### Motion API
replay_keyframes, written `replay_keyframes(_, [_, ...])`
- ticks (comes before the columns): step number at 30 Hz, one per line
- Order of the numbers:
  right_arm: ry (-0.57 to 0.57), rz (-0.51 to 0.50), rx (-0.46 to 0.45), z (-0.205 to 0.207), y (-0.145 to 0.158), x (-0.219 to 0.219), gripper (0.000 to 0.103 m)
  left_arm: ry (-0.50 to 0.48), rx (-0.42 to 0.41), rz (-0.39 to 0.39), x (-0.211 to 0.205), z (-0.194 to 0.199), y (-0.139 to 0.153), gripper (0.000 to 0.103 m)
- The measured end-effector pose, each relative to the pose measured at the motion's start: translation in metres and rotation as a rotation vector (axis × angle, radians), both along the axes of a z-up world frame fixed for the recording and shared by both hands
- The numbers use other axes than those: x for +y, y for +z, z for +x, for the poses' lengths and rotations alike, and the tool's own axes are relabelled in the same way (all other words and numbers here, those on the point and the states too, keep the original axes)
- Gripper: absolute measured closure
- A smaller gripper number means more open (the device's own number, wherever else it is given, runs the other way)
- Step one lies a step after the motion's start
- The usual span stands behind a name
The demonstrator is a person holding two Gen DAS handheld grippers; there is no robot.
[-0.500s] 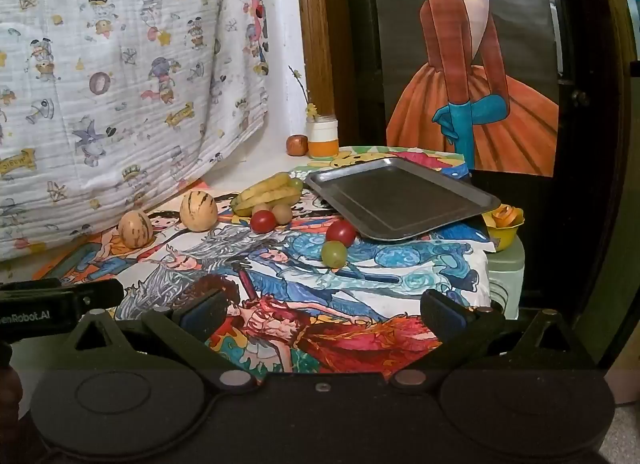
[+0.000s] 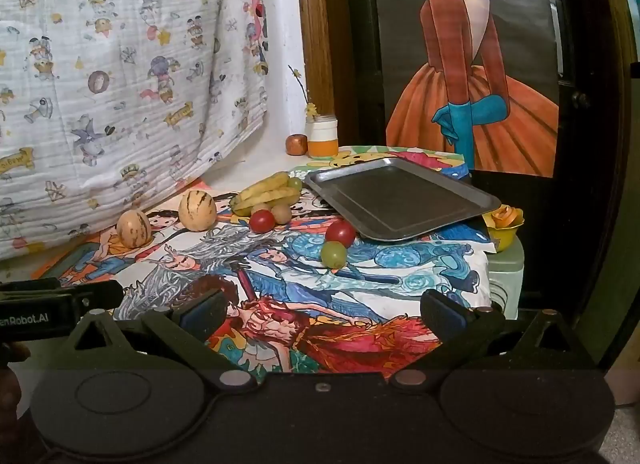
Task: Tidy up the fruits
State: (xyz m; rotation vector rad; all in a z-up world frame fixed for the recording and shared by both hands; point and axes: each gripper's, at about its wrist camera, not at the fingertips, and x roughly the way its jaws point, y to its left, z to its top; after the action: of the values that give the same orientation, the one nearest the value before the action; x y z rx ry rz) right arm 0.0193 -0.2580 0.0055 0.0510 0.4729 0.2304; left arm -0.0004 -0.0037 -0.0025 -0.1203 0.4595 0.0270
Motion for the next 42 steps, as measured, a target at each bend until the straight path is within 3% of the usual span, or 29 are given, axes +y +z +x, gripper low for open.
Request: replay_keyframes(42, [0.0,0.0,0.004,0.0002,-0.0028,0.0004,0.0,-0.002,-0.001,-0.002,0.0016,0.0,0.0022,0.0])
